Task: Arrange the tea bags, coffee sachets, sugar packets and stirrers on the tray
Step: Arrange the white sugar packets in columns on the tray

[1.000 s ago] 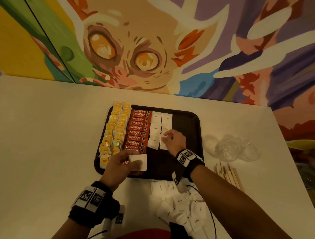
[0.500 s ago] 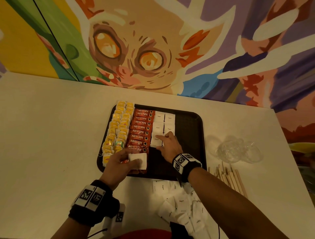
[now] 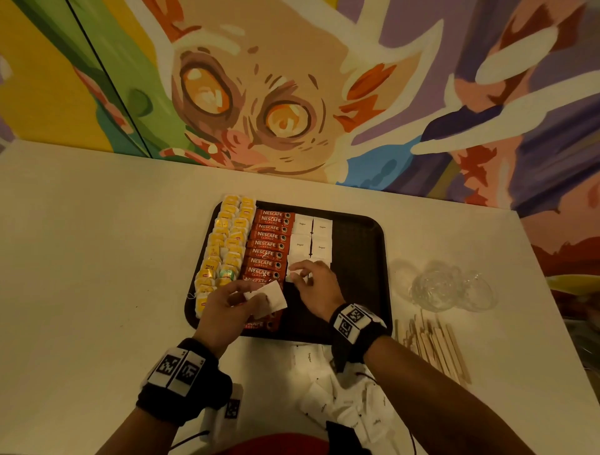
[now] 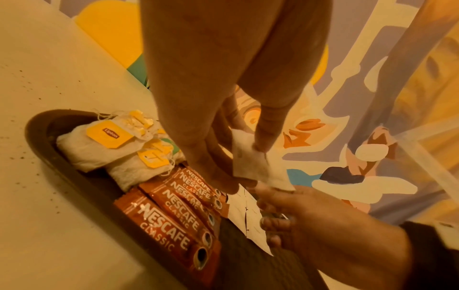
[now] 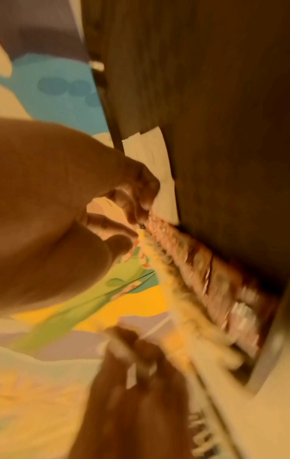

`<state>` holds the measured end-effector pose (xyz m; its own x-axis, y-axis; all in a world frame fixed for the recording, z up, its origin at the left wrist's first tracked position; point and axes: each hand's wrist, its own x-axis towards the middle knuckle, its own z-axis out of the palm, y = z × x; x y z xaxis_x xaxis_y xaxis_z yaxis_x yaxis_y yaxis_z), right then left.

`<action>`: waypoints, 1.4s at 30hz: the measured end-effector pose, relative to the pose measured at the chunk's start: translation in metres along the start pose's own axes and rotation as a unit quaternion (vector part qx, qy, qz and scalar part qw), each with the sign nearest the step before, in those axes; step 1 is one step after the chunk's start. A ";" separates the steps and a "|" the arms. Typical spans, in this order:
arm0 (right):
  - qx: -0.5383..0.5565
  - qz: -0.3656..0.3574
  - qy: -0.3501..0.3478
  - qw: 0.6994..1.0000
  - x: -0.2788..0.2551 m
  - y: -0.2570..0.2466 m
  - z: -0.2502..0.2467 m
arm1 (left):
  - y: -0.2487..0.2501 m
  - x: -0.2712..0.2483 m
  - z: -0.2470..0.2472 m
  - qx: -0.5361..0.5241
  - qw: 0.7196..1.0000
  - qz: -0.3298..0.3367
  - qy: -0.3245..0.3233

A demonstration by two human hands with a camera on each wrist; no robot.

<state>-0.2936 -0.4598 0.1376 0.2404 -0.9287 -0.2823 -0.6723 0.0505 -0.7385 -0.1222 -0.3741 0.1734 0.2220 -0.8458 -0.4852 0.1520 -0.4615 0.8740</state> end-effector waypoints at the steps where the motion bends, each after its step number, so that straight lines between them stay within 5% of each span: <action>1: 0.054 0.007 -0.010 0.998 -0.007 -0.004 0.001 | 0.000 0.000 0.001 -0.004 1.000 0.001 0.005; 6: 0.251 0.032 -0.099 0.962 -0.042 -0.022 0.002 | -0.001 -0.003 0.008 -0.044 0.998 0.010 0.033; 15: 0.226 -0.004 -0.046 0.973 -0.058 -0.018 -0.003 | -0.008 -0.013 0.006 0.059 0.997 0.051 -0.016; 25: 0.333 0.047 -0.090 0.937 -0.078 -0.010 0.006 | -0.014 -0.028 0.008 -0.080 0.996 -0.033 -0.023; 31: 0.327 0.077 -0.042 0.941 -0.070 0.000 0.005 | -0.021 -0.036 0.006 -0.040 0.998 -0.048 0.008; 37: 0.239 0.190 0.047 0.951 -0.035 0.022 0.008 | -0.024 -0.045 -0.001 -0.011 0.998 -0.060 0.005; 42: 0.192 0.238 0.044 0.951 -0.017 0.020 0.010 | -0.028 -0.051 -0.008 0.001 0.998 -0.067 0.006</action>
<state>-0.3043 -0.4394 0.1213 -0.0989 -0.7934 -0.6006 -0.3801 0.5879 -0.7140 -0.1305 -0.3161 0.1740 0.2110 -0.7736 -0.5975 0.1798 -0.5701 0.8016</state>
